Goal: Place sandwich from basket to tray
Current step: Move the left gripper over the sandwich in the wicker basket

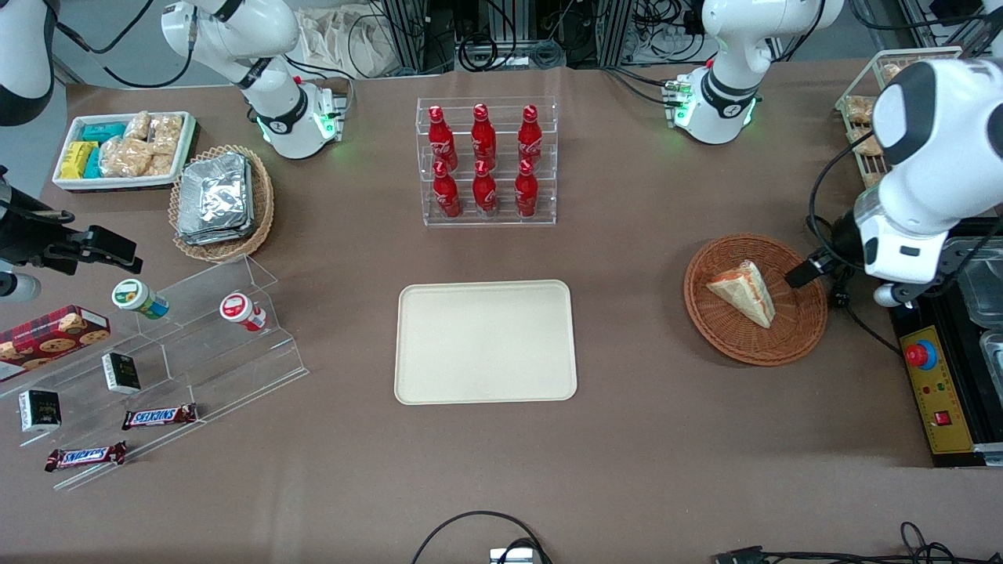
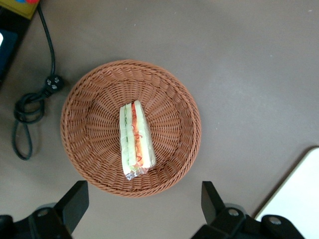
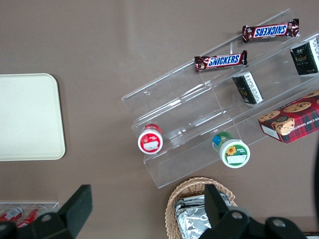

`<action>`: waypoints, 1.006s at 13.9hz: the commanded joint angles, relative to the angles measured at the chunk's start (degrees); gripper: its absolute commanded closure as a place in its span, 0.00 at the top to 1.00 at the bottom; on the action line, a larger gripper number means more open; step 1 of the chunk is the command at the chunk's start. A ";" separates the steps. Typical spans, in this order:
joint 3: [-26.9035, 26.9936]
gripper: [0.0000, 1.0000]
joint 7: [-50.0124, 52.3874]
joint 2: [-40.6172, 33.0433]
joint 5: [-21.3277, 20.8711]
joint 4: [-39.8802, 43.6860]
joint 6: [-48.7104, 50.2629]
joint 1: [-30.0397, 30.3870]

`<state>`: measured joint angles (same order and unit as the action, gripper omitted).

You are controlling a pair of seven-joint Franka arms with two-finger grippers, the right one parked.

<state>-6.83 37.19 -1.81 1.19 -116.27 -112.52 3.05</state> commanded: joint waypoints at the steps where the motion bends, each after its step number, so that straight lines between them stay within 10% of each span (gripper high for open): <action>1: 0.07 1.00 4.81 -3.03 -1.27 -8.16 -6.55 -0.50; 14: 0.06 1.00 19.31 3.73 -1.36 -21.54 -27.30 -0.59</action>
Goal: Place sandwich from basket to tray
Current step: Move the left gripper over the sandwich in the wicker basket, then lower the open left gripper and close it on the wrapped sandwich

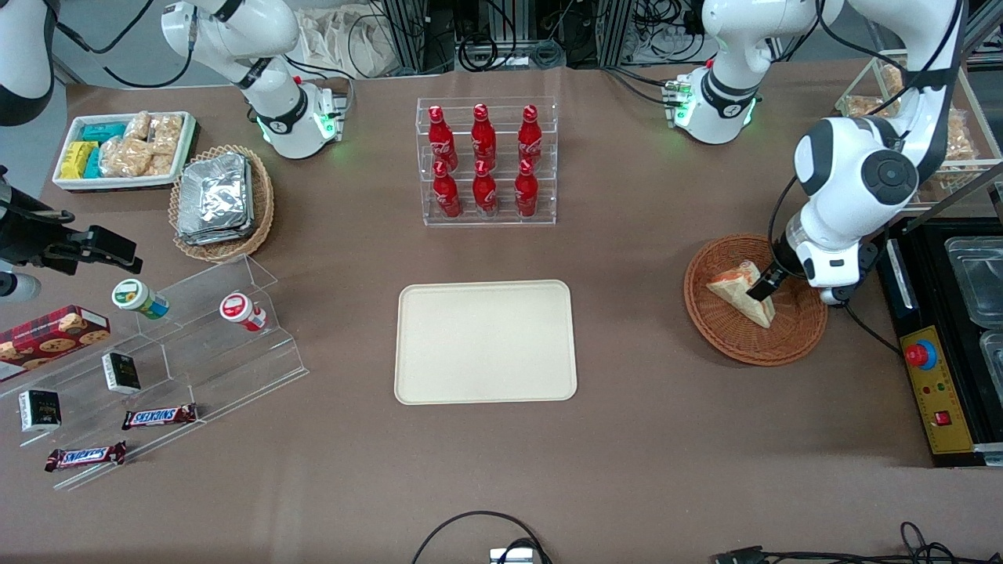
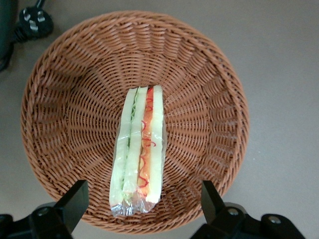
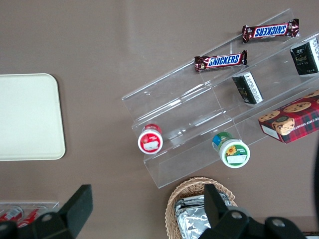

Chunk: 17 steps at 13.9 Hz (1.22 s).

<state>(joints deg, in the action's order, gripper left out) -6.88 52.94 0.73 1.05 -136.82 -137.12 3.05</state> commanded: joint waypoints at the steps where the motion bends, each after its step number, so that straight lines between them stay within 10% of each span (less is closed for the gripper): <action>1: 0.12 1.00 4.27 1.72 -1.23 -1.42 -4.20 -0.59; 14: 0.12 1.00 6.38 7.00 -1.23 -4.94 -13.09 -1.82; 17: 0.12 0.41 6.12 7.09 -1.92 -4.94 -13.18 -1.82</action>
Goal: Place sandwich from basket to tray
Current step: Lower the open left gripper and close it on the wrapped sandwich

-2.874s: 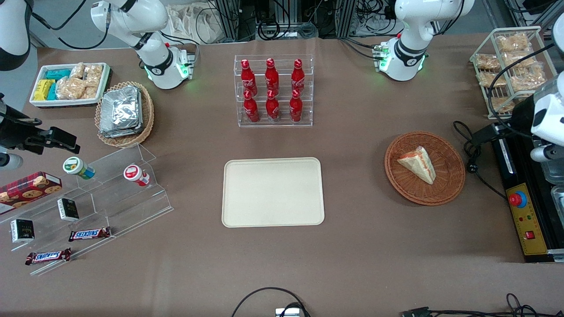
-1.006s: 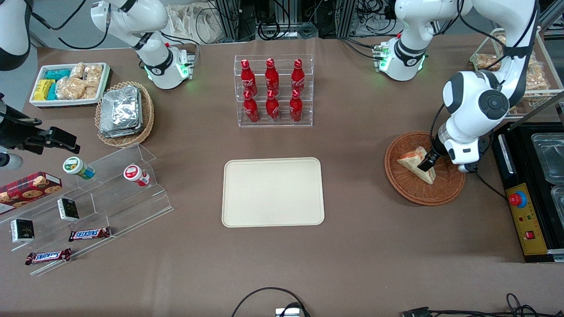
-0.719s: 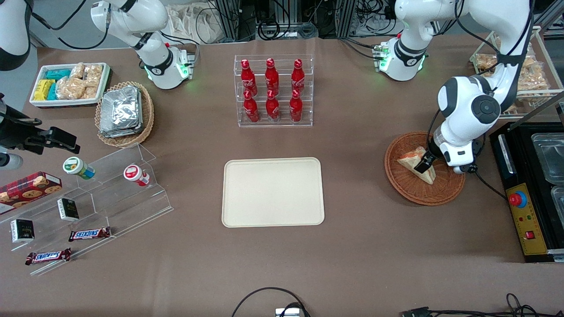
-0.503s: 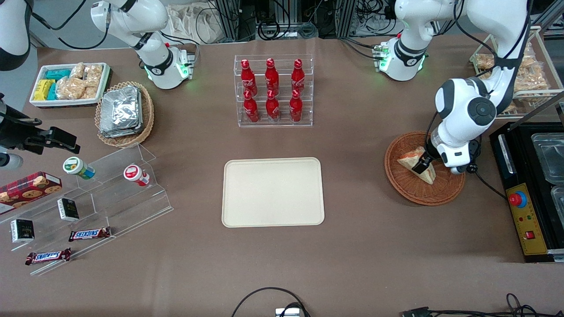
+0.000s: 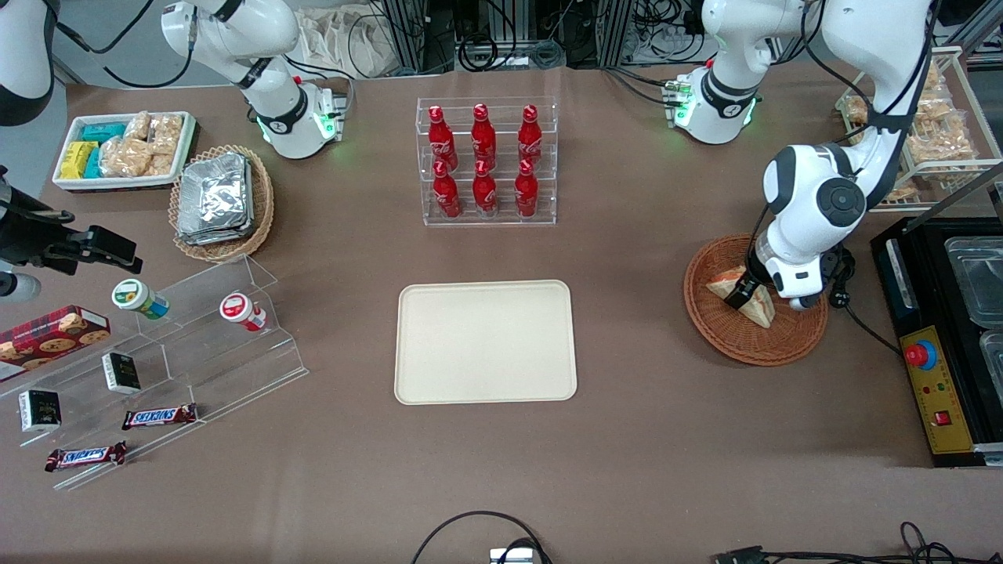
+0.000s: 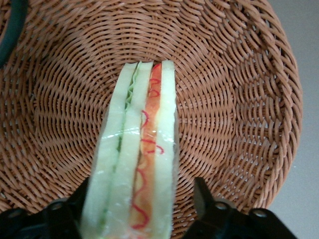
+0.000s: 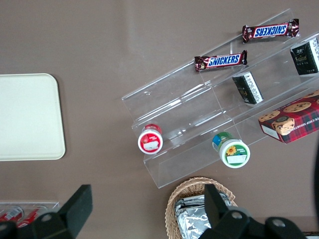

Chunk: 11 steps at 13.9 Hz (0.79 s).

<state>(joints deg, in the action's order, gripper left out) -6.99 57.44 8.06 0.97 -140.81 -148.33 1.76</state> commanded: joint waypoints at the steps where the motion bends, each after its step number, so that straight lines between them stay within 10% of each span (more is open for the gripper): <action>1: 0.23 0.30 1.54 -0.24 -2.98 -0.96 -1.88 -0.53; 11: -1.97 0.26 -11.88 -8.58 -11.87 5.45 16.83 -0.53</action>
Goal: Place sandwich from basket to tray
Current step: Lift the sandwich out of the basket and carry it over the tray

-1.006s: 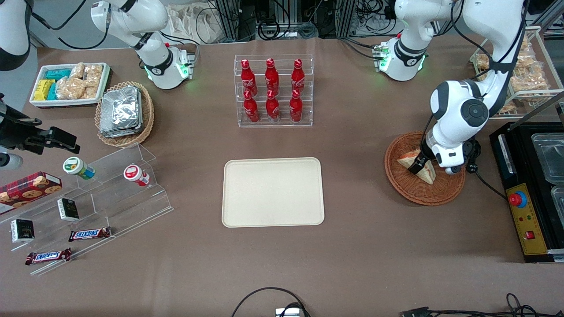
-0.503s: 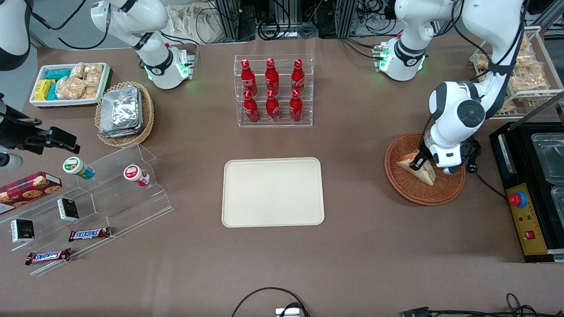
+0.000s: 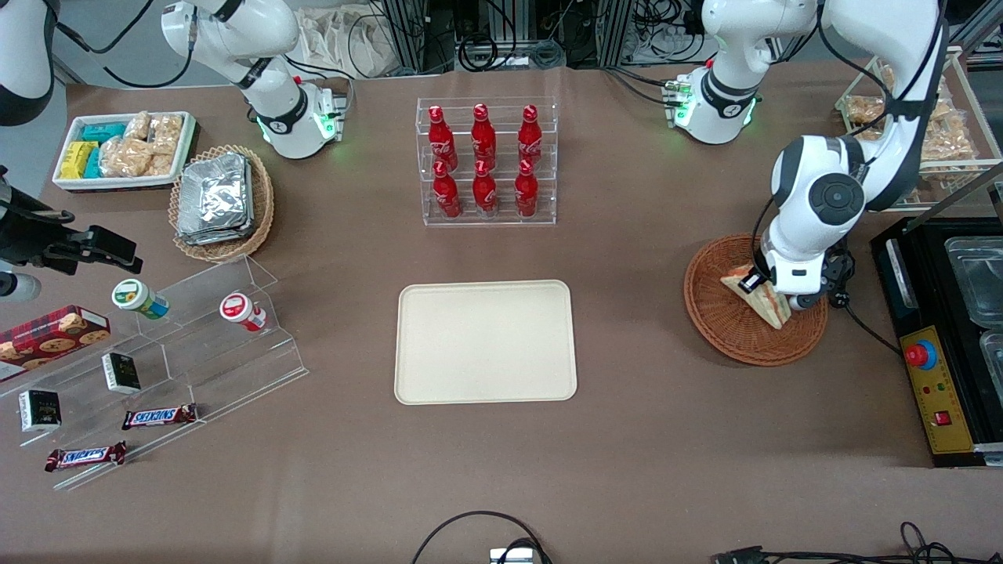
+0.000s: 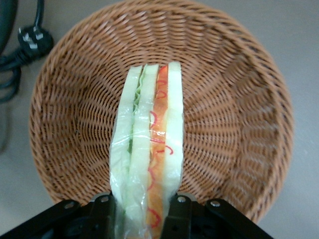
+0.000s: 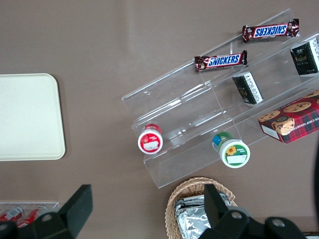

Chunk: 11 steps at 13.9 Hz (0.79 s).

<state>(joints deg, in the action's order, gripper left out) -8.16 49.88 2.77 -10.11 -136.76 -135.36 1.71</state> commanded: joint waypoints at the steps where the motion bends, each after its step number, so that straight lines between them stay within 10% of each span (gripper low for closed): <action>1: -1.59 0.26 -7.14 -3.38 -0.27 3.32 5.36 -0.57; 11: -17.14 0.28 -17.88 1.88 0.18 16.34 9.15 -0.48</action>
<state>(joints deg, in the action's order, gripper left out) -22.64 33.61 2.52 -9.90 -123.61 -127.27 1.26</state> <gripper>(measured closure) 0.727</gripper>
